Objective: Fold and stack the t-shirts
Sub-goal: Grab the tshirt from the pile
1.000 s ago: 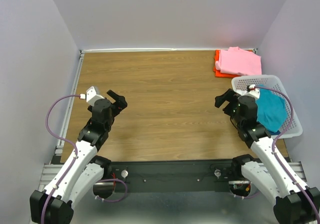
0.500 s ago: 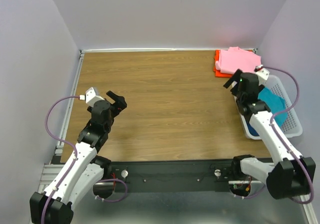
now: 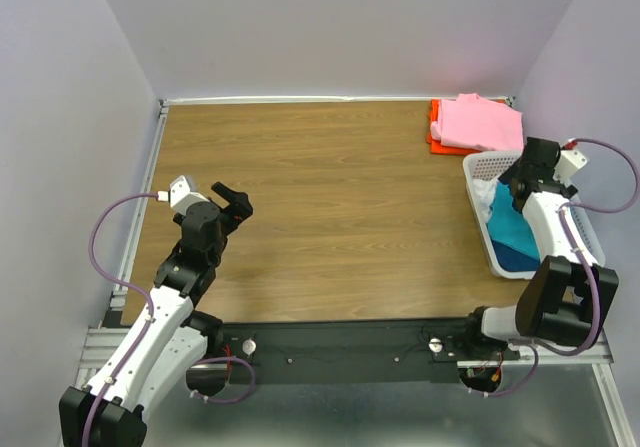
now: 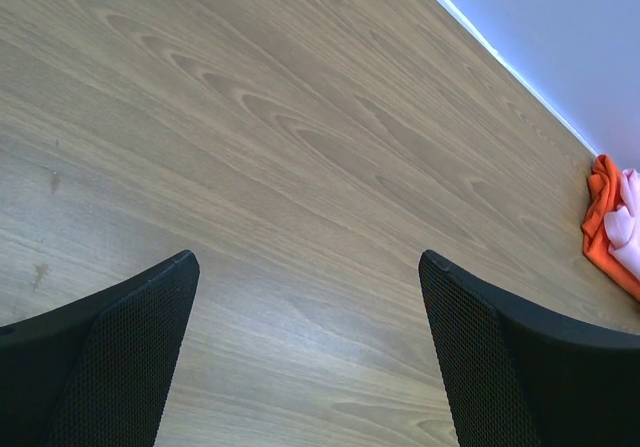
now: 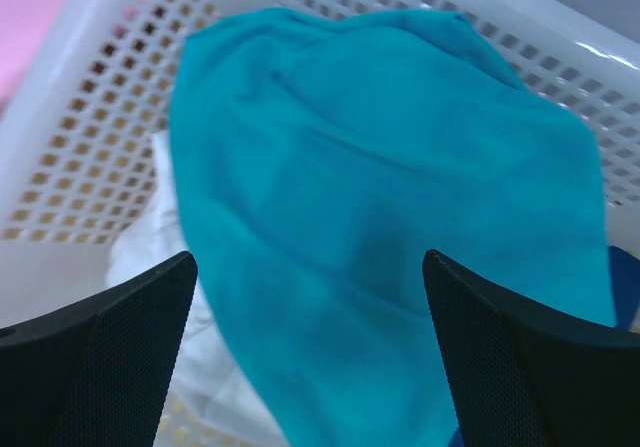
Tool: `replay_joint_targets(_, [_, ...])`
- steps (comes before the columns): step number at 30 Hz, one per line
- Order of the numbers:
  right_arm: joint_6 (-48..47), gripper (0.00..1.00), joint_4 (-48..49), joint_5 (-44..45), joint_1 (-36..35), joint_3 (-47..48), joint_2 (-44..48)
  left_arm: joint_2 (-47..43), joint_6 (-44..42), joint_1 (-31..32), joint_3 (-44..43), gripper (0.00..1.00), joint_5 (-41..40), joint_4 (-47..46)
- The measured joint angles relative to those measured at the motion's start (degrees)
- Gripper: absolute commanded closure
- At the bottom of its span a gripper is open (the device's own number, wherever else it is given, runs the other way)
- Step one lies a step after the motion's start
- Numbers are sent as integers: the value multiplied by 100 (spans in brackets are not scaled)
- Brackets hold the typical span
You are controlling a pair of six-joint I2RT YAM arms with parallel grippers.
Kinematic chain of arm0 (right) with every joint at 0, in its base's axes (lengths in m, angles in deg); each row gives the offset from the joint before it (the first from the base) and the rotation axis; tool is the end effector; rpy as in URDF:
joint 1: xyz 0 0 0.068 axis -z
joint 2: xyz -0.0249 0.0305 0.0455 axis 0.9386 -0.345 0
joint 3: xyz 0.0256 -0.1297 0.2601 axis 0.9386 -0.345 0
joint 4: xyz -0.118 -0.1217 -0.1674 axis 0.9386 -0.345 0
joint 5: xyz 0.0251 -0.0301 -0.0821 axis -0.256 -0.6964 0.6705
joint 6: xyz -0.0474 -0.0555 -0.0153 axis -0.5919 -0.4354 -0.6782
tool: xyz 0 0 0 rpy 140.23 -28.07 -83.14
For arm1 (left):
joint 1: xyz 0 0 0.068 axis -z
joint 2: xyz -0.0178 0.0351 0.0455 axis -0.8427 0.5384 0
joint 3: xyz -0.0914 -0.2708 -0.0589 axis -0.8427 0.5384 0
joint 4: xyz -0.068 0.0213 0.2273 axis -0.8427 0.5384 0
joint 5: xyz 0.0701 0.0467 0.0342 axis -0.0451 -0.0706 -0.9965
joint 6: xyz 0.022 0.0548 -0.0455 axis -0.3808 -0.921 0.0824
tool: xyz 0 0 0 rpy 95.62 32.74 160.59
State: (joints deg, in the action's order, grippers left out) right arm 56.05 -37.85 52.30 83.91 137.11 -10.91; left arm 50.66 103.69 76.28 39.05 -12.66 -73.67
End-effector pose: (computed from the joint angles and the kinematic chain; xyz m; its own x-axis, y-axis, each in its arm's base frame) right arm 0.2626 -0.0967 0.2748 -0.3070 0.5309 -0.7898 0.8094 0.5822 0.0767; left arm 0.1487 -0.0252 0.2637 -0.1958 -0.6505 -0.7338 -0.2775 0.7544 -0.5948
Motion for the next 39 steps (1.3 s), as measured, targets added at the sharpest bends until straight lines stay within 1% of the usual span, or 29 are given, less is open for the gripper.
replay_joint_targets(6, [61,5,-127,76,404,-28,-223,24,0,0,0,2,4,-17])
replay_joint_targets(7, [63,8,-136,63,457,-28,-308,35,-2,0,0,2,9,-17])
replay_joint_targets(12, [146,13,-142,-98,706,-28,-651,50,-2,2,0,2,39,-17])
replay_joint_targets(13, [151,22,-142,-127,748,-28,-721,50,-2,0,0,2,42,-17])
replay_joint_targets(15, [168,36,-142,-166,780,-28,-767,50,-2,0,0,2,44,-17])
replay_joint_targets(16, [179,55,-142,-192,789,-28,-778,50,-2,0,0,2,46,-17])
replay_joint_targets(17, [201,62,-142,-205,791,-28,-780,50,-2,0,0,2,46,-17])
replay_joint_targets(19, [273,72,-131,-216,807,-28,-780,50,-2,0,0,2,48,-17])
replay_joint_targets(20, [275,74,-131,-221,811,-28,-778,50,-2,2,0,2,48,-17])
replay_joint_targets(22, [297,79,-129,-223,813,-28,-774,50,-2,0,0,2,48,-17])
replay_joint_targets(25, [299,83,-136,-223,813,-28,-734,50,-2,0,0,2,50,-17])
replay_joint_targets(26, [297,90,-140,-225,813,-28,-684,50,-2,0,0,2,50,-17])
replay_joint_targets(27, [297,93,-142,-225,813,-28,-645,50,-2,2,0,2,50,-17])
replay_joint_targets(29, [269,96,-179,-232,813,-28,-461,50,-2,0,0,2,50,-17])
replay_joint_targets(34, [186,96,-275,-282,815,87,247,50,-4,0,0,2,50,-17])
replay_joint_targets(39, [31,98,-514,-474,817,944,542,52,-63,0,0,2,52,-20])
